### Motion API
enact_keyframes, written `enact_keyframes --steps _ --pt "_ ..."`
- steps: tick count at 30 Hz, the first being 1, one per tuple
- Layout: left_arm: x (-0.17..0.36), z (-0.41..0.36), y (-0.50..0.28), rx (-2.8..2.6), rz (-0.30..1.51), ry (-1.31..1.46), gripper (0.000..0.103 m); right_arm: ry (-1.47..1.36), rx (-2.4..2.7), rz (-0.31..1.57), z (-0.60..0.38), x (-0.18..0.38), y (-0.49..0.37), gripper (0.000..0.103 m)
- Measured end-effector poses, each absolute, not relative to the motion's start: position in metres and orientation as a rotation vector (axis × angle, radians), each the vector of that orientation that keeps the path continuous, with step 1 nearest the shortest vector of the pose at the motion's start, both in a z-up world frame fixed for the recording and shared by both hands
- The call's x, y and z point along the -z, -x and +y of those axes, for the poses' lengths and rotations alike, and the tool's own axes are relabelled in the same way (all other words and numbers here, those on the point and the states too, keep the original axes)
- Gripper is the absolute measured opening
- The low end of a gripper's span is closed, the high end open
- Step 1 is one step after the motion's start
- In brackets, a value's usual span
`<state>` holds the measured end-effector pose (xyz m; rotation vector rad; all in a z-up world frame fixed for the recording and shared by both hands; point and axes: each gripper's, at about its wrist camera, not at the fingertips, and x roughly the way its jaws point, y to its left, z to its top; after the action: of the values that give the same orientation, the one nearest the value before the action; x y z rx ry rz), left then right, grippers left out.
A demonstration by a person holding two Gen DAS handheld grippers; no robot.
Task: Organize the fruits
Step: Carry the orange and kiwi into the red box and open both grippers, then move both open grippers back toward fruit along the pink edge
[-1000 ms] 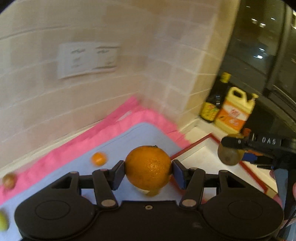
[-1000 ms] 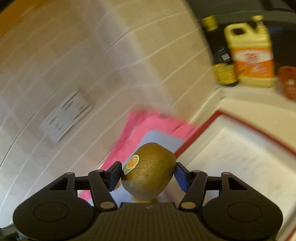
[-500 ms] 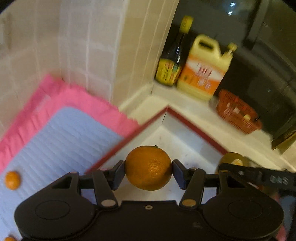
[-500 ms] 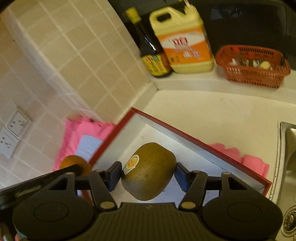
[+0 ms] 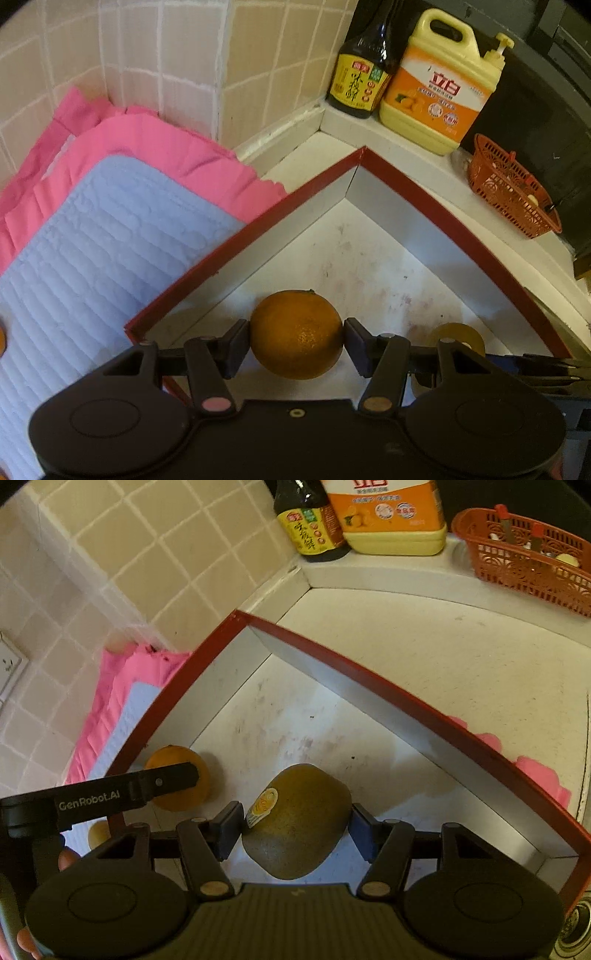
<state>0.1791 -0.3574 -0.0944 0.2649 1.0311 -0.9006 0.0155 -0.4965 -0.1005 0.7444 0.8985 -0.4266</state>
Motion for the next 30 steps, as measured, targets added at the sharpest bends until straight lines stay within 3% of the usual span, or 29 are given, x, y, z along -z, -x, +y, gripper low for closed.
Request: enact_keyframes --steps 7,9,11,15,20,27,30 --pt "0.094 -0.353 -0.182 0.885 1.062 -0.233 0.068 -0.73 0.401 0.9 -0.494 0.099 -0.019 0.066" --pt "0.092 -0.349 -0.181 0.883 1.056 -0.224 0.071 -0.727 0.398 0.892 -0.495 0.092 -0.019 0.087" --pt "0.084 -0.343 -0.177 0.892 1.03 -0.216 0.072 -0.681 0.415 0.9 -0.495 0.085 -0.019 0.093" --pt "0.065 -0.327 -0.17 0.87 0.959 -0.196 0.072 -0.492 0.459 0.916 -0.482 0.067 -0.02 0.093" --pt "0.042 -0.289 -0.164 0.827 0.899 -0.139 0.072 -0.034 0.523 0.914 -0.434 0.044 -0.029 0.097" --pt "0.017 -0.216 -0.158 0.672 0.822 -0.054 0.072 0.473 0.61 0.754 -0.355 0.032 -0.032 0.102" --pt "0.011 -0.177 -0.153 0.612 0.808 0.006 0.072 0.503 0.562 0.781 -0.336 0.032 -0.037 0.103"
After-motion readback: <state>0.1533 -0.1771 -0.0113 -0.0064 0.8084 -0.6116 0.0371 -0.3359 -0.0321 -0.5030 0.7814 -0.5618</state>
